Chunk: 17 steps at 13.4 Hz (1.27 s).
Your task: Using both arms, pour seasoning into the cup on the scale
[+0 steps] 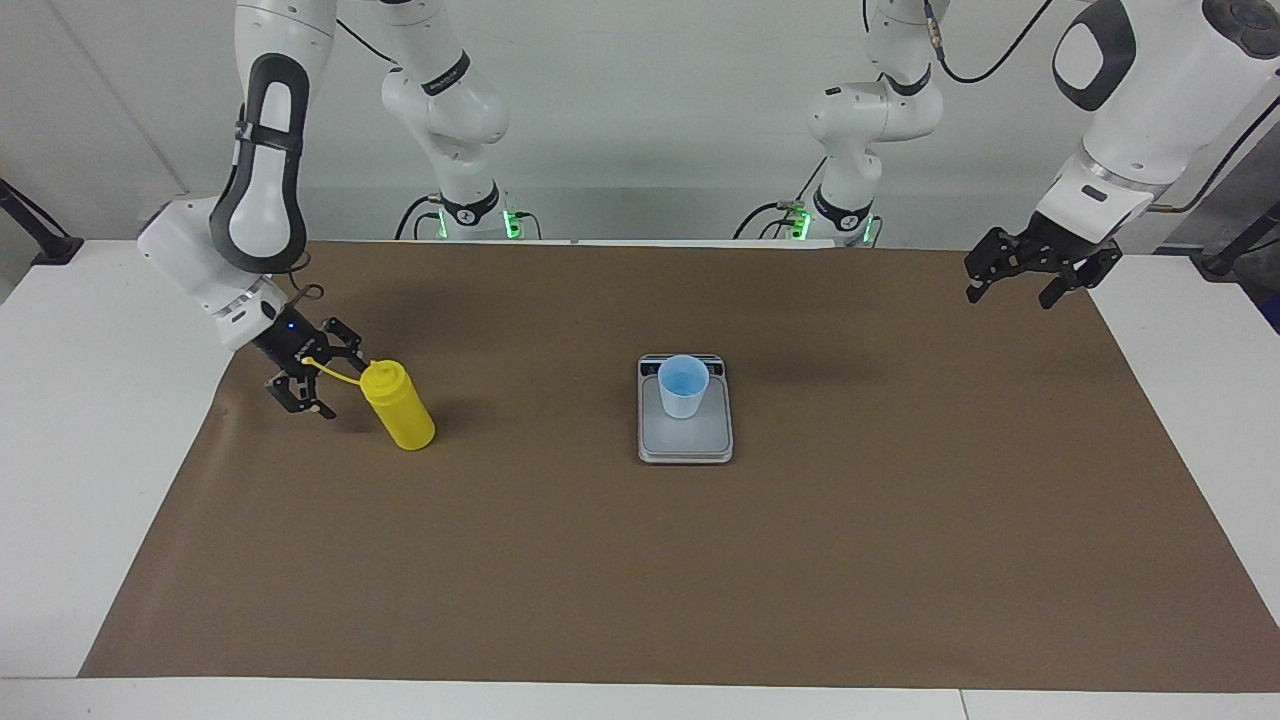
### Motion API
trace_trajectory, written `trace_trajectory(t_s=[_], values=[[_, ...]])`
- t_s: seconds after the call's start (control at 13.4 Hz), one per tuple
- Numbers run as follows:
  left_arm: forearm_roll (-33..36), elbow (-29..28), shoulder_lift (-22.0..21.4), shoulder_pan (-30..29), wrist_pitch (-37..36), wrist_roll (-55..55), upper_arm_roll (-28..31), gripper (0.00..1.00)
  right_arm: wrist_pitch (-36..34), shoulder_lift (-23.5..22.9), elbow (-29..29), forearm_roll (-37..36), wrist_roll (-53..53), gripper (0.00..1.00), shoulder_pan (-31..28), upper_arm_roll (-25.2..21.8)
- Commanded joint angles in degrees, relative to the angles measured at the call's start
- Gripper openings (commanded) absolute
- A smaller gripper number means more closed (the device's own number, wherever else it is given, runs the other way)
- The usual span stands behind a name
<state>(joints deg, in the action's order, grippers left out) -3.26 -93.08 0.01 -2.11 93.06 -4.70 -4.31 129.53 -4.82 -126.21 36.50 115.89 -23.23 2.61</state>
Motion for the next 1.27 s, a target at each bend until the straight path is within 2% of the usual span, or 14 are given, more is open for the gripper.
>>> trace_trajectory(t_s=[0.0,0.45,0.6,0.82,1.04,1.19], values=[[-0.4,-2.1,-1.8,-0.6,1.1,0.3,-0.4,1.00,-0.6,2.6,1.0,-5.3,-7.8,1.00,-0.2,0.3],[-0.4,-2.1,-1.8,-0.6,1.1,0.3,-0.4,1.00,-0.9,8.8,1.8,-15.6,-28.4,1.00,0.6,1.2],[-0.4,-2.1,-1.8,-0.6,1.1,0.3,-0.4,1.00,-3.2,9.8,2.3,-17.1,-35.3,1.00,1.4,1.3],[-0.4,-2.1,-1.8,-0.7,1.1,0.3,-0.4,1.00,-8.0,10.2,6.1,-24.3,-44.9,1.00,5.0,1.3],[-0.4,-2.1,-1.8,-0.6,1.1,0.3,-0.4,1.00,-10.5,11.5,7.3,-24.9,-60.7,1.00,7.9,1.3],[-0.4,-2.1,-1.8,-0.6,1.1,0.3,-0.4,1.00,-16.1,12.2,9.9,-24.9,-75.2,1.00,9.5,1.5]])
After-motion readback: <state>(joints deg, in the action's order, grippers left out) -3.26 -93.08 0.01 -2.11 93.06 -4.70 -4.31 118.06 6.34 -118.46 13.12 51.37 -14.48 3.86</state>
